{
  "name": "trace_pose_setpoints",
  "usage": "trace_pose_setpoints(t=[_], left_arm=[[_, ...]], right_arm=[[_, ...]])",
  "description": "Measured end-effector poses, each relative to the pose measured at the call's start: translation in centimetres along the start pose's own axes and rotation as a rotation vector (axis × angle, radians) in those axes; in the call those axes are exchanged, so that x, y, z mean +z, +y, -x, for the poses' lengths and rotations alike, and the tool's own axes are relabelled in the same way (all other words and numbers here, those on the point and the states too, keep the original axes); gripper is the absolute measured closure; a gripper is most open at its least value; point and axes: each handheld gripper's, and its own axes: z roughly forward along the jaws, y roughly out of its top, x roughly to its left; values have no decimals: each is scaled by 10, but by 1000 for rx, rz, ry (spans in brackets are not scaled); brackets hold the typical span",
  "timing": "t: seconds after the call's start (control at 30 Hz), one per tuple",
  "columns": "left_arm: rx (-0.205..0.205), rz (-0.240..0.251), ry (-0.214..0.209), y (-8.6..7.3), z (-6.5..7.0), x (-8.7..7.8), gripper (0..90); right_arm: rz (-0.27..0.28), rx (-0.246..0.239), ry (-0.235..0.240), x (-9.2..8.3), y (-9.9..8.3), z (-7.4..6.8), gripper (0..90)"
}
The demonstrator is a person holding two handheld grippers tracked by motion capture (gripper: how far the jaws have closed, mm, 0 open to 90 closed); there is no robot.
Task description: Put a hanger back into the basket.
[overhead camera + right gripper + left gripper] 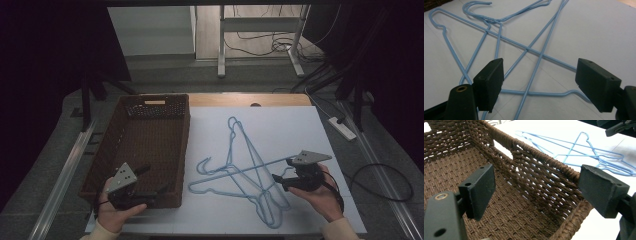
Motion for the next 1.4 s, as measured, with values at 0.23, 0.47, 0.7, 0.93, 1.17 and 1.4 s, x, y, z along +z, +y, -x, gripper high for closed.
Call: trace_pose_setpoints(t=[0.23,0.47,0.7,0.93,1.17,1.4], left_arm=[[3,-2,0,0,0,0,155],[5,-4,2,1,1,0,155],[7,-5,1,1,1,0,158],[9,-7,-3,1,1,1,160],[11,-7,-3,1,2,1,160],[13,-9,-5,1,2,1,160]], right_arm=[[-24,11,-3,6,2,4,244],[-27,4,4,7,6,5,264],[-41,-27,32,12,18,1,269],[-65,-54,59,22,30,-2,264],[-91,-128,95,38,50,-12,285],[-145,-221,136,64,75,-25,325]])
